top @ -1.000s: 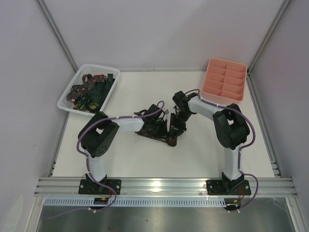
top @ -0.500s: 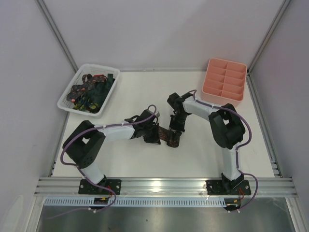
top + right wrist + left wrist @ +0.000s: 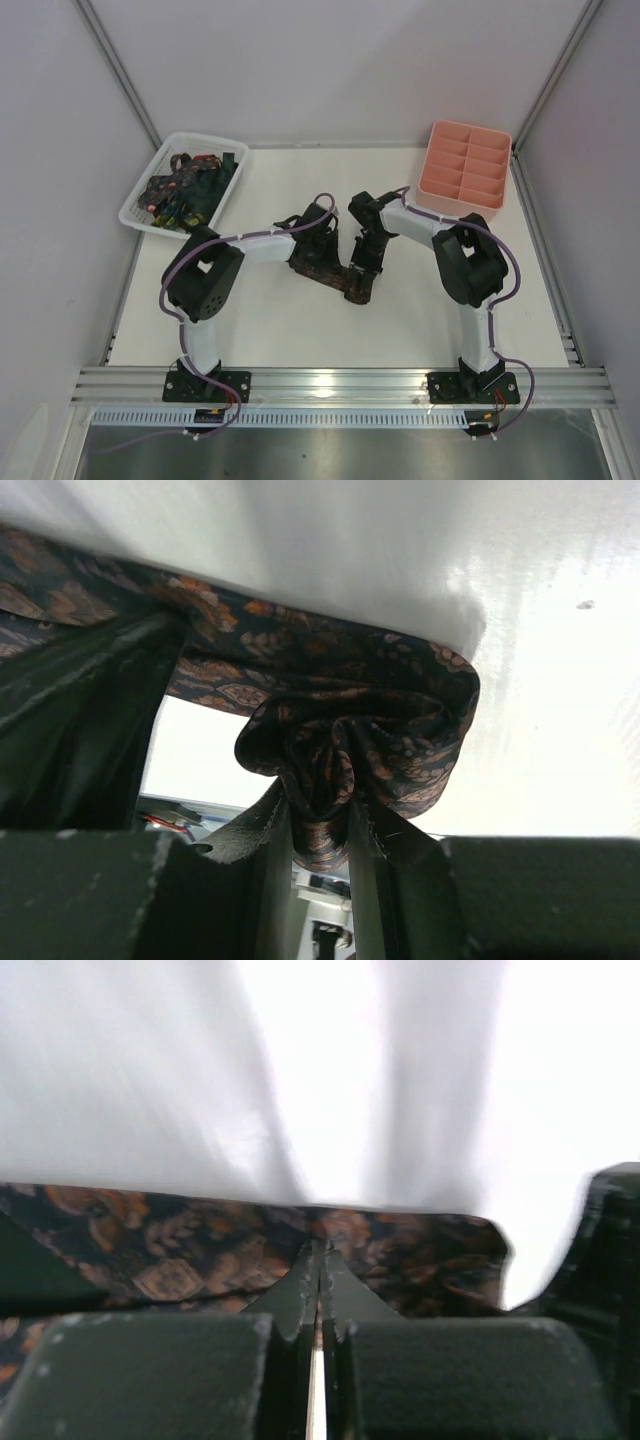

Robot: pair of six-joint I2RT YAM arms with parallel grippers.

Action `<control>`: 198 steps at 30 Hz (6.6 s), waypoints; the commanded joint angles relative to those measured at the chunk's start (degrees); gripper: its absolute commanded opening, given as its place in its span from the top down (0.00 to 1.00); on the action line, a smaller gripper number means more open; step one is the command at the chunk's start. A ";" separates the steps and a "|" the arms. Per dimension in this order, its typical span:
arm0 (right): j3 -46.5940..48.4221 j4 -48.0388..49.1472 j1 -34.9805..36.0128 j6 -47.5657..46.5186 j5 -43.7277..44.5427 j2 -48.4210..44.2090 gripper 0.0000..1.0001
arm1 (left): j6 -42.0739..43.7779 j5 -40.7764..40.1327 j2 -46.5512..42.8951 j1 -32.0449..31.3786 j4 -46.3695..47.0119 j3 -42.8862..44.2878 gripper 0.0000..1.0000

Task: Roll the ties
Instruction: Roll the tie

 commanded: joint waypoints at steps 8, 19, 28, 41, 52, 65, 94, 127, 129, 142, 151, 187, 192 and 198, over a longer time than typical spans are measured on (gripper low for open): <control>0.19 1.47 -2.31 6.73 4.26 -1.62 1.00 | 1.76 1.51 3.90 0.27 -2.37 -2.05 1.00; 8.90 -0.12 -1.44 3.93 4.62 4.37 0.89 | 3.25 1.16 1.27 0.79 -4.21 -0.57 0.99; 9.95 -1.43 -1.52 -0.29 2.77 3.75 0.50 | 5.18 0.81 -0.67 1.67 -6.41 1.63 0.99; 11.54 -3.20 -3.02 -11.35 4.61 -8.54 0.15 | 5.80 1.77 -6.29 3.34 -8.87 1.63 1.00; -28.24 51.81 -0.47 -50.80 6.47 -45.70 0.00 | 4.13 7.84 -8.58 3.43 -8.87 2.16 1.00; -16.16 31.80 -6.45 -86.42 -23.68 -25.97 0.00 | 2.82 11.17 -9.37 3.87 -5.01 -0.38 1.00; -21.42 36.09 0.23 -88.89 -16.57 -15.94 0.00 | 2.29 14.61 -11.57 7.56 -0.17 -6.80 0.99; -21.33 30.64 6.82 -94.43 0.57 -10.75 0.49 | 2.37 13.20 -21.41 11.08 0.98 -16.03 1.00; -21.60 30.64 7.09 -93.81 0.39 -11.10 0.49 | 2.46 13.03 -21.76 11.16 0.80 -16.21 0.99; -20.46 35.22 5.25 -78.00 2.15 -24.97 0.00 | 2.64 12.15 -24.66 11.17 -4.47 -14.71 0.99; -18.61 33.81 -2.48 -50.01 6.54 -37.71 0.00 | -0.70 17.94 -23.88 8.80 -4.48 -10.25 0.99; -34.52 44.88 -19.63 -14.45 -32.74 -19.28 0.29 | 2.11 16.54 -0.76 1.32 -9.67 4.54 1.00; -32.33 45.15 -18.14 -15.94 -33.36 -15.24 0.29 | 2.02 16.10 -0.58 1.32 -9.22 3.48 1.00; -28.98 42.60 -16.82 -18.40 -32.74 -11.11 0.25 | 2.55 15.66 -1.02 1.85 -8.87 1.99 0.99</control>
